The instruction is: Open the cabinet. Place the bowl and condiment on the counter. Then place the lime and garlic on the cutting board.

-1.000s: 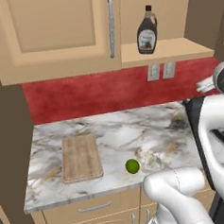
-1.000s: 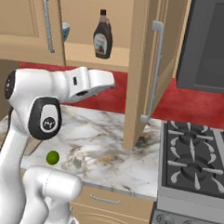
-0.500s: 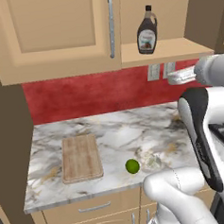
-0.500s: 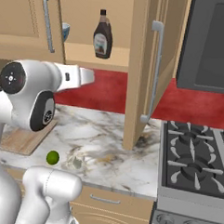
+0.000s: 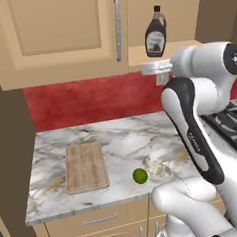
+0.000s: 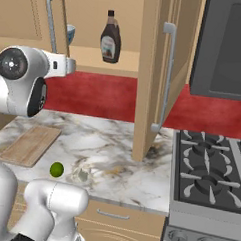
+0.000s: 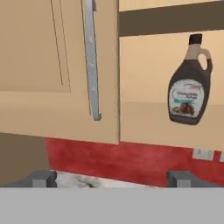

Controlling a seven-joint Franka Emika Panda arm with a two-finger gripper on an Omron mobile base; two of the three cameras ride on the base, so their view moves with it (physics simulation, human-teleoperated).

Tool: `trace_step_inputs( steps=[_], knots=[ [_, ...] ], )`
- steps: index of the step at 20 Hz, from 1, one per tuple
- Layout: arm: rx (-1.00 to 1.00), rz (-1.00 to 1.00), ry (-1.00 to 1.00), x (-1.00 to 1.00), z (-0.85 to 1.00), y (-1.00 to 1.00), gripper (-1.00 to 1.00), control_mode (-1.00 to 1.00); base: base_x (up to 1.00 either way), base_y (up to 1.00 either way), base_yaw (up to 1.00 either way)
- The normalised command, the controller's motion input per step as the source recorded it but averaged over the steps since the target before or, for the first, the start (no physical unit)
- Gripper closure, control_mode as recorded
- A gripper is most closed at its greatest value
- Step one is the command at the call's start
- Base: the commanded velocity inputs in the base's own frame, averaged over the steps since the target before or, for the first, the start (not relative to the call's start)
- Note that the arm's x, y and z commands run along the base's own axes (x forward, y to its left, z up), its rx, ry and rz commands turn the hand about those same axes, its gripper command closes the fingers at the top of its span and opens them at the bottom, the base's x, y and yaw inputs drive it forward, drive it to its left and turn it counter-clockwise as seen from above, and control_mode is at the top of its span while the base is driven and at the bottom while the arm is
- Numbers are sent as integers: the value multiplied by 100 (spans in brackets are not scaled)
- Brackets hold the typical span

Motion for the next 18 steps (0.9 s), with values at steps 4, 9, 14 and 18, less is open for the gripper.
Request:
trace_step_inputs(
  steps=[4, 9, 14, 18],
  knots=[
    [-3, -1, 2, 43, 64, 69, -100, -100, 0, 0, 0],
    [-2, -4, 3, 45, 46, 19, -100, -100, 0, 0, 0],
    [0, -2, 0, 58, 2, 0, -100, -100, 0, 0, 0],
    [0, 0, 0, 60, 0, 0, -100, -100, 0, 0, 0]
  ],
)
